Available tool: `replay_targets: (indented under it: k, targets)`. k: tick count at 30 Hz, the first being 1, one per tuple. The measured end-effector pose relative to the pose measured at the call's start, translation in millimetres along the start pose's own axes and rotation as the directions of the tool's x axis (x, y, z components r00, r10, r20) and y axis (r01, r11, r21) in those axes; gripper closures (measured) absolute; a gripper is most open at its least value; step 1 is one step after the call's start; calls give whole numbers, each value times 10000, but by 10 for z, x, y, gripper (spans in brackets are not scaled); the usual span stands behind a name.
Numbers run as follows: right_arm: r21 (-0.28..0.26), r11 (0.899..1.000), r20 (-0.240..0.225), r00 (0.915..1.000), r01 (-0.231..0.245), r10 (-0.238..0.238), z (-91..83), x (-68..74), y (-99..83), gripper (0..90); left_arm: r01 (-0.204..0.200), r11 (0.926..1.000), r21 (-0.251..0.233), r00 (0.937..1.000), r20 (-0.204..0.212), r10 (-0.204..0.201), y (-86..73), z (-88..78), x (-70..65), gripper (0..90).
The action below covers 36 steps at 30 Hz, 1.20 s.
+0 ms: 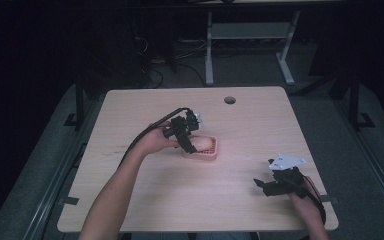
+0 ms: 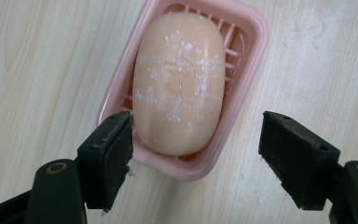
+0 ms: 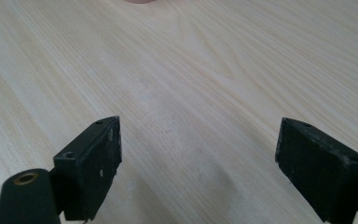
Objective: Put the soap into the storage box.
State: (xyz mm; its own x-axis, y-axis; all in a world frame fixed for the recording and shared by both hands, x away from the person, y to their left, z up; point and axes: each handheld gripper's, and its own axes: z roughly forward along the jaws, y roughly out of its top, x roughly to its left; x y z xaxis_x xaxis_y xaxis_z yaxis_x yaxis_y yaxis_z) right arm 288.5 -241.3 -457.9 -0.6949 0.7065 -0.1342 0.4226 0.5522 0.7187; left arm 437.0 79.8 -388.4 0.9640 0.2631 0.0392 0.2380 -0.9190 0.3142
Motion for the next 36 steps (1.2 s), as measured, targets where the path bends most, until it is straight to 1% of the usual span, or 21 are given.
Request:
replay_targets:
  k: [1, 4, 5, 6, 11, 18, 20, 22, 26, 27, 28, 29, 33, 34, 36]
  targets:
    - [-2, 10000, 0, 10000, -16, 16, 0, -1, 0, 138, 75, 10000, -18, 10000, 13, -75, -21, -1, -11, 255]
    - [27, 9999, 42, 9999, 102, -102, 4, -9, -3, 138, 73, 10000, -63, 10000, 24, -73, -59, -6, -43, 249]
    - [24, 10000, 44, 9999, 93, -93, 5, -7, -2, 138, 101, 9999, -90, 9999, 50, -101, -76, -6, -59, 249]
    - [3, 10000, 27, 10000, -27, 27, 8, 5, 2, 138, 105, 9999, -97, 9999, 40, -105, -87, -8, -69, 249]
    - [41, 10000, 18, 10000, -51, 51, 15, 18, 7, 138, 149, 9998, -100, 9999, 88, -148, -166, -9, -94, 249]
    - [87, 10000, 75, 10000, -25, 25, 24, 25, 11, 138, 408, 9988, -287, 9992, 46, -407, -318, -28, -112, 249]
    - [88, 9999, 68, 10000, -56, 55, 25, 28, 13, 138, 430, 9987, -290, 9991, 50, -429, -332, -30, -115, 249]
    - [104, 9999, 70, 9999, -84, 84, 28, 31, 13, 138, 506, 9983, -298, 9987, 61, -504, -397, -31, -139, 248]
    - [134, 9999, 66, 10000, -62, 61, 37, 35, 14, 138, 552, 9980, -310, 9985, 61, -551, -459, -40, -157, 248]
    - [144, 9999, 59, 10000, -55, 54, 41, 36, 14, 138, 634, 9973, -382, 9980, 55, -633, -498, -44, -166, 248]
    - [145, 9999, 55, 10000, -55, 54, 43, 38, 14, 138, 710, 9971, -280, 9974, 132, -707, -519, -48, -172, 246]
    - [177, 9998, 63, 10000, -58, 56, 45, 41, 15, 138, 687, 9973, -274, 9976, 67, -686, -533, -49, -180, 241]
    - [219, 9997, 73, 10000, -58, 56, 49, 45, 13, 138, 846, 9951, -508, 9964, 130, -840, -612, -60, -225, 241]
    - [232, 9997, 83, 9999, -79, 78, 48, 46, 11, 138, 832, 9955, -448, 9964, 175, -825, -627, -63, -232, 240]
    - [241, 9997, 137, 9999, -70, 67, 43, 41, 4, 138, 840, 9953, -488, 9964, 141, -834, -668, -58, -262, 238]
